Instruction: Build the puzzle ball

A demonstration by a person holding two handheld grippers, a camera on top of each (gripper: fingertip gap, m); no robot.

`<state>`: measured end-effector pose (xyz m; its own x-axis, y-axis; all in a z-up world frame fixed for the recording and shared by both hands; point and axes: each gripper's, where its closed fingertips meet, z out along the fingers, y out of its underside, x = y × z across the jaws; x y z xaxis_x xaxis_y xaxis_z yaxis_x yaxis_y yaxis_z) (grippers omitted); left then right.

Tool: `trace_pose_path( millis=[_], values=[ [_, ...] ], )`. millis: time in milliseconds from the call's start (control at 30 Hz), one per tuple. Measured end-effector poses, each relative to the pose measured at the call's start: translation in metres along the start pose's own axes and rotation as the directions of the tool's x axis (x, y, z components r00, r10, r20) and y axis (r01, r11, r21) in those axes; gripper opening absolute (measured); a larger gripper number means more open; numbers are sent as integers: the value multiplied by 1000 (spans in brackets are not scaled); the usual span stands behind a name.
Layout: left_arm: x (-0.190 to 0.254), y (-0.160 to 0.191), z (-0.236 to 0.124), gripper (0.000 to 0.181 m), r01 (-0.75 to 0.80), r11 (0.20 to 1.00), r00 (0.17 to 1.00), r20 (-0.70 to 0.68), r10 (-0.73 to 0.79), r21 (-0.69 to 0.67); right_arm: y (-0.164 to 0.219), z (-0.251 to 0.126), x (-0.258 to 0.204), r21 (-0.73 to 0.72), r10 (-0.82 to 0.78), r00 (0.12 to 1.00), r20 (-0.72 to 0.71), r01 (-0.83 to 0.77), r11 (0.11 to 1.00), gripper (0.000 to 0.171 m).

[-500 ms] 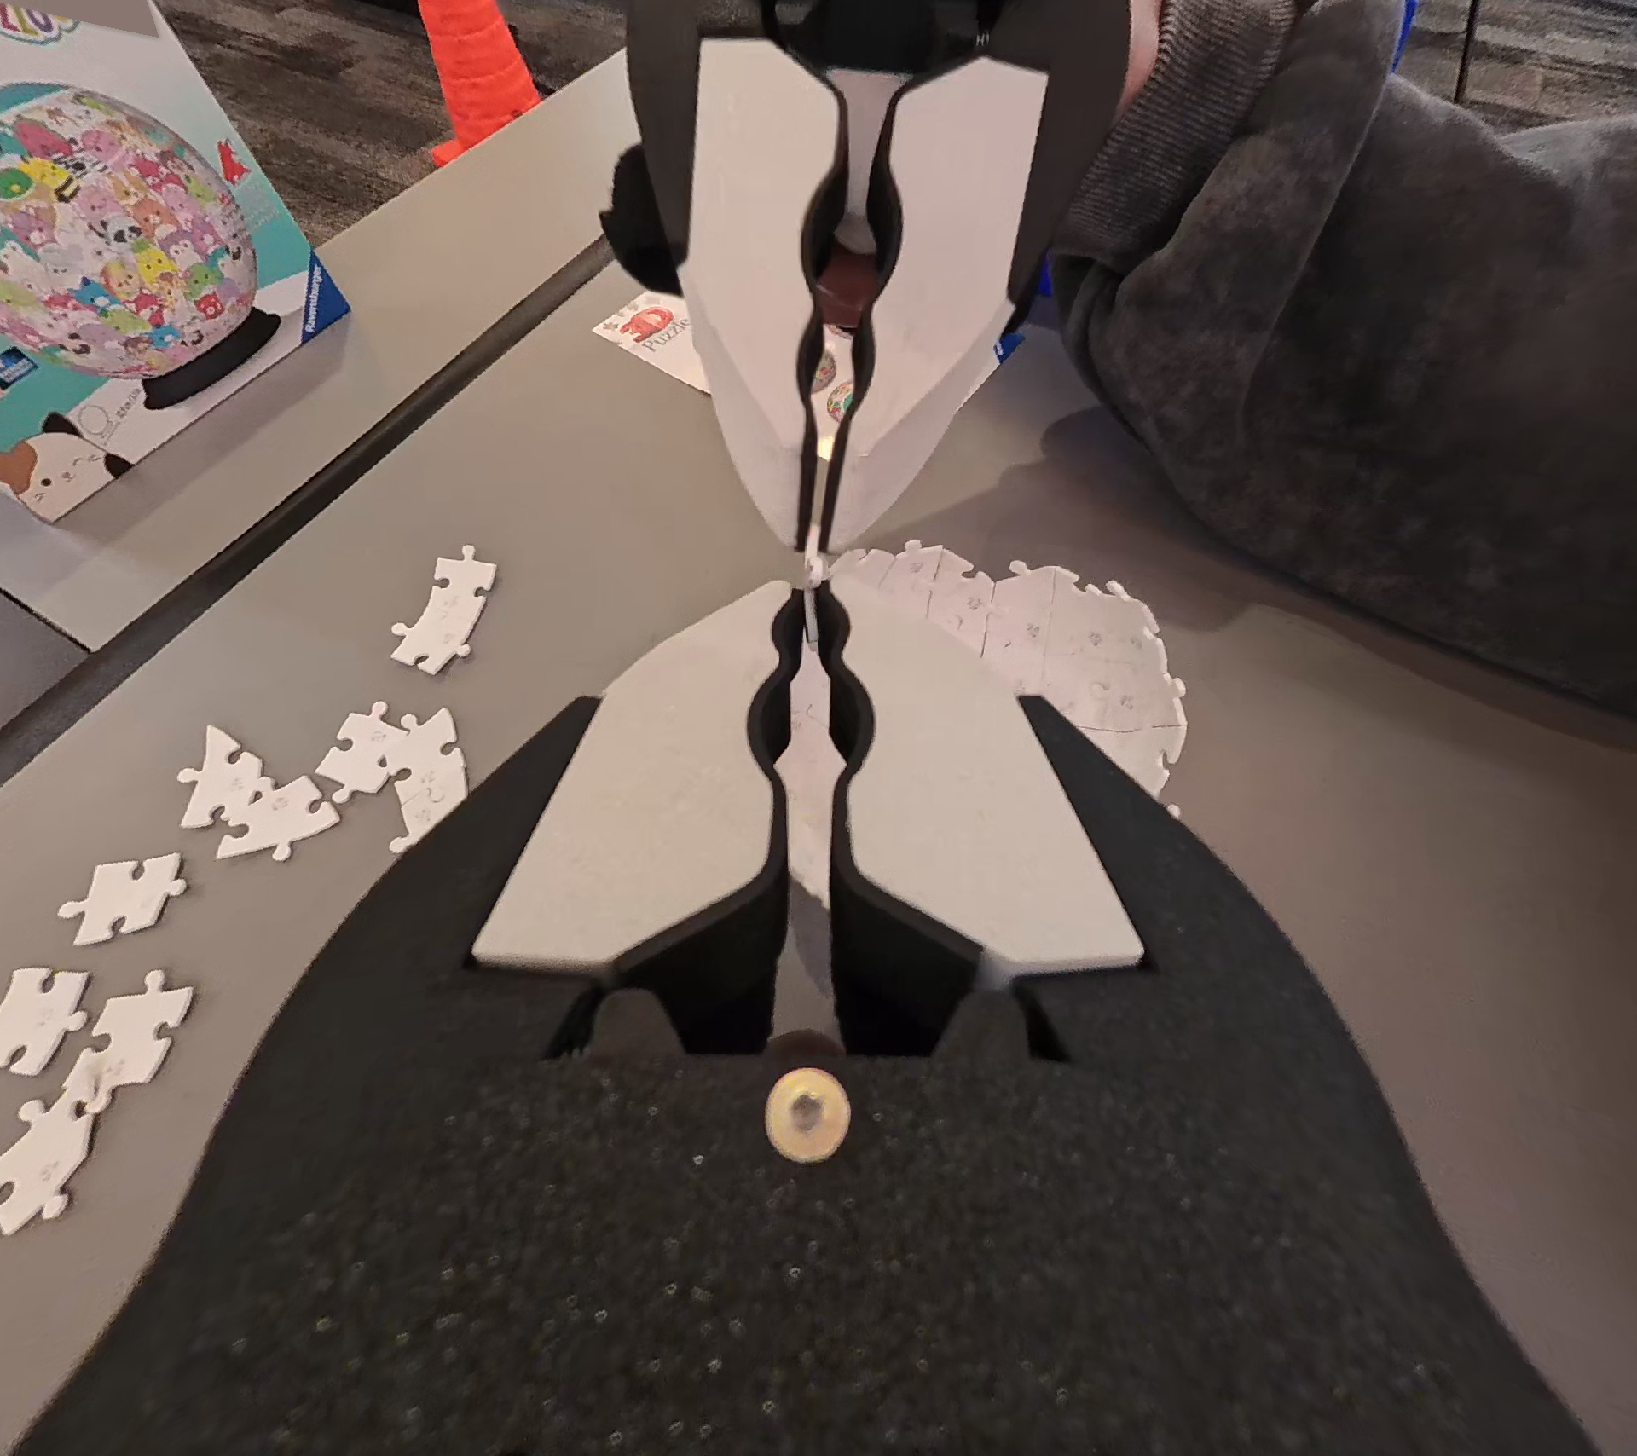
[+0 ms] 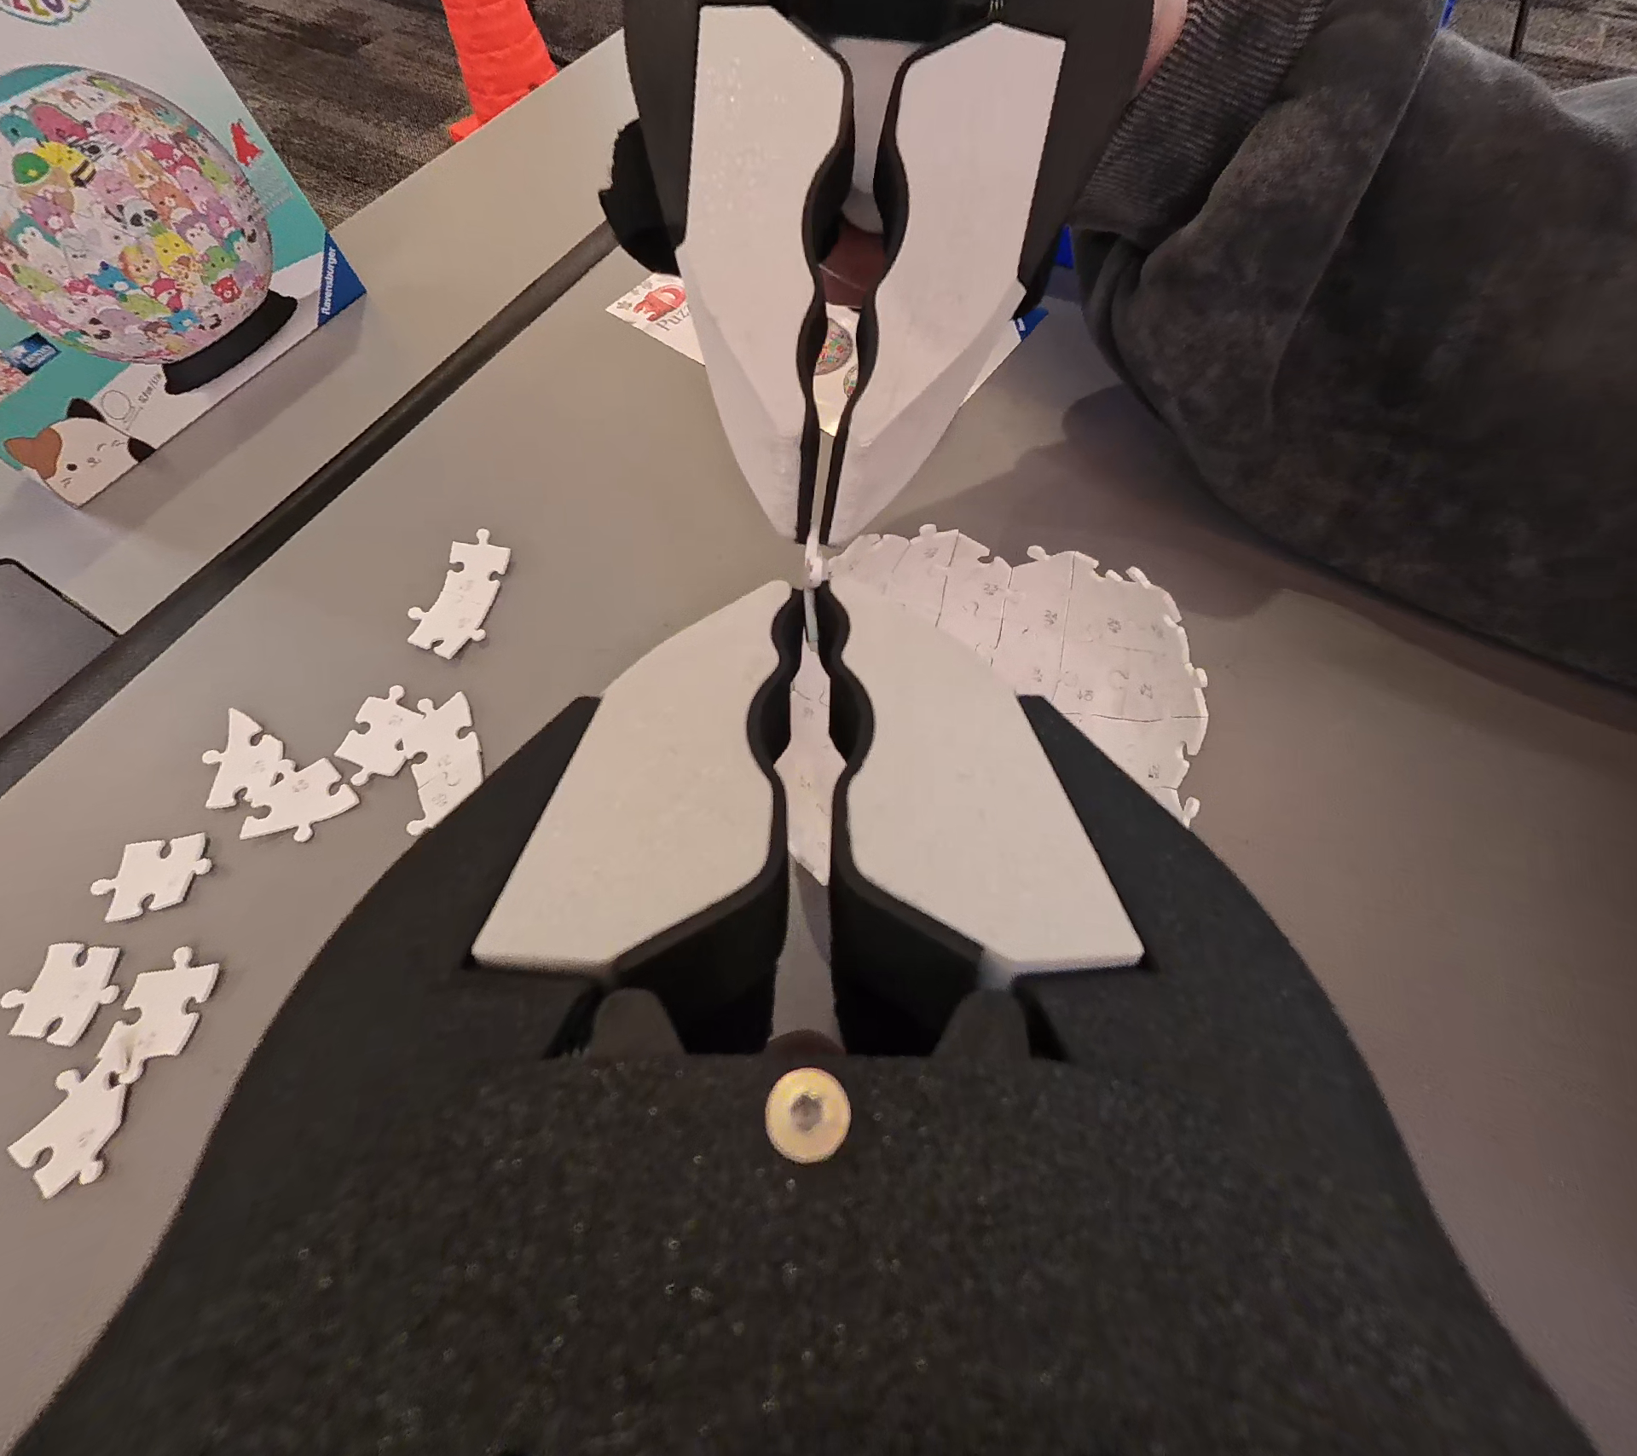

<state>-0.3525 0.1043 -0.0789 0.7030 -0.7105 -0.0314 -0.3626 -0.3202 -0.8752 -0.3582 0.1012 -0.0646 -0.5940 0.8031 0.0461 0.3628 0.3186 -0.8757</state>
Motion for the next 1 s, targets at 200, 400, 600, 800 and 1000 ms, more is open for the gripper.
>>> trace_pose_path(
  millis=[200,400,600,800,1000],
  values=[
    [-2,2,2,2,3,1000,1000,8,-3,-8,3,1,2,-21,-7,1000,-11,7,1000,2],
    [-5,8,1,5,18,999,1000,18,-18,-35,9,1,7,-51,-2,999,-39,0,999,2],
    [-13,19,-5,22,98,993,995,12,-97,-71,26,3,13,-124,-4,998,-64,-4,992,2],
    [-14,43,2,24,116,975,993,26,-113,-192,43,15,12,-222,-56,997,-57,42,974,2],
    [-10,63,10,24,116,946,993,28,-113,-304,48,18,15,-251,-106,992,-73,84,964,2]
  ],
)
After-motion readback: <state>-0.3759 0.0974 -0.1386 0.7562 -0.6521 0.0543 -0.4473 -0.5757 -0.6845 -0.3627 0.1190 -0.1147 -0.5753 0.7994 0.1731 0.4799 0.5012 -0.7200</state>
